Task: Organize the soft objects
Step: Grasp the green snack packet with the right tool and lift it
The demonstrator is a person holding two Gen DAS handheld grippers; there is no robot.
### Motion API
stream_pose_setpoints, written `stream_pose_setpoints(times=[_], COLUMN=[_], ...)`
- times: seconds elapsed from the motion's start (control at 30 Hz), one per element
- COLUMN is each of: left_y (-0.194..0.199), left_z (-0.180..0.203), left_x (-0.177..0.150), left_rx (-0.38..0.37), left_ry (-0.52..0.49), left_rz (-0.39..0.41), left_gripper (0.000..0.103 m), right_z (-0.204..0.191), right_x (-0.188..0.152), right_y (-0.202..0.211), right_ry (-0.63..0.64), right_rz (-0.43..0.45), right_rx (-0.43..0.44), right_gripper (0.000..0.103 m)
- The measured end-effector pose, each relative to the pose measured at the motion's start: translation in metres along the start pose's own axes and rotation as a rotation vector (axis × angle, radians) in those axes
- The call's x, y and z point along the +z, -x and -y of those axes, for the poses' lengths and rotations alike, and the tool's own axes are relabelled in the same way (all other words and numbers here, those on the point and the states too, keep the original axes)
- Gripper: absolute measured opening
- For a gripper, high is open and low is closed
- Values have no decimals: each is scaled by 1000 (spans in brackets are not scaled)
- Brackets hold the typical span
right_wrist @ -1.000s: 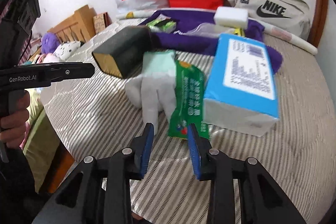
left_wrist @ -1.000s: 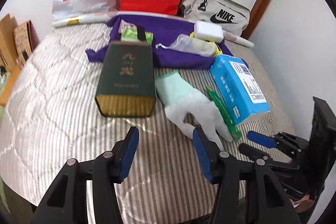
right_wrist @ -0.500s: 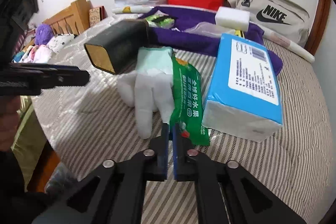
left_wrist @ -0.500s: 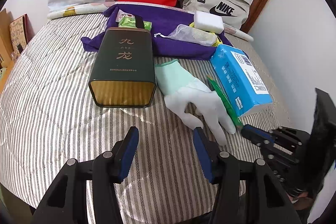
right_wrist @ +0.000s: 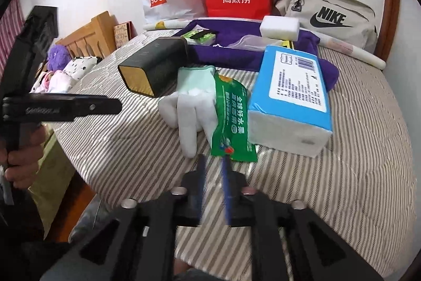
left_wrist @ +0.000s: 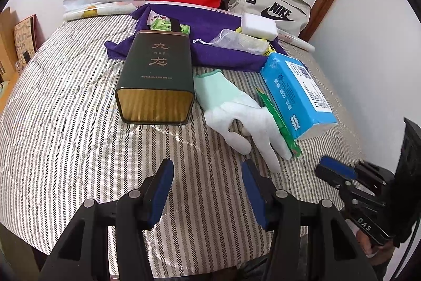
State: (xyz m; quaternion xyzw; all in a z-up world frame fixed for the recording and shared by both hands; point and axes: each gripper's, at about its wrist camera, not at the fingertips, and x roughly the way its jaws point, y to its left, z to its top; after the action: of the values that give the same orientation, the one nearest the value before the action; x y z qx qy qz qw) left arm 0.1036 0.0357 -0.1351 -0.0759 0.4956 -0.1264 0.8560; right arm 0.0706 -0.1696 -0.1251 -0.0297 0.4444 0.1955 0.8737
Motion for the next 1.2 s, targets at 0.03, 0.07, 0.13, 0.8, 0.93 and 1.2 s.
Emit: stream_pose_setpoints(times=[0.03,0.07,0.13,0.8,0.93,1.2], left_y=[0,0,-1,-13,-12,-12], left_z=[0,0,0,-7,-9,-10], left_x=[0,-1,-1,-1,-2,-2], left_rx=[-1,-1,-2,5,11,11], left_ry=[-2,-3,-4,3,11,8], left_rz=[0,-1,-1,-31,-31,-32], left_gripper=[52,53,53,53,53,53], right_z=[-1,-2,-5,-4,-6,8], right_x=[1,2,4,-4,-19,-22], right_y=[-4,-7,-14,-3,7,5], right_ry=[4,9,33,49,46,-2], right_rz=[0,0,6,-6,-37,-27], right_rx=[3,-1,-12,-14,1,-13], right_gripper=[39,41,42,1,1,63])
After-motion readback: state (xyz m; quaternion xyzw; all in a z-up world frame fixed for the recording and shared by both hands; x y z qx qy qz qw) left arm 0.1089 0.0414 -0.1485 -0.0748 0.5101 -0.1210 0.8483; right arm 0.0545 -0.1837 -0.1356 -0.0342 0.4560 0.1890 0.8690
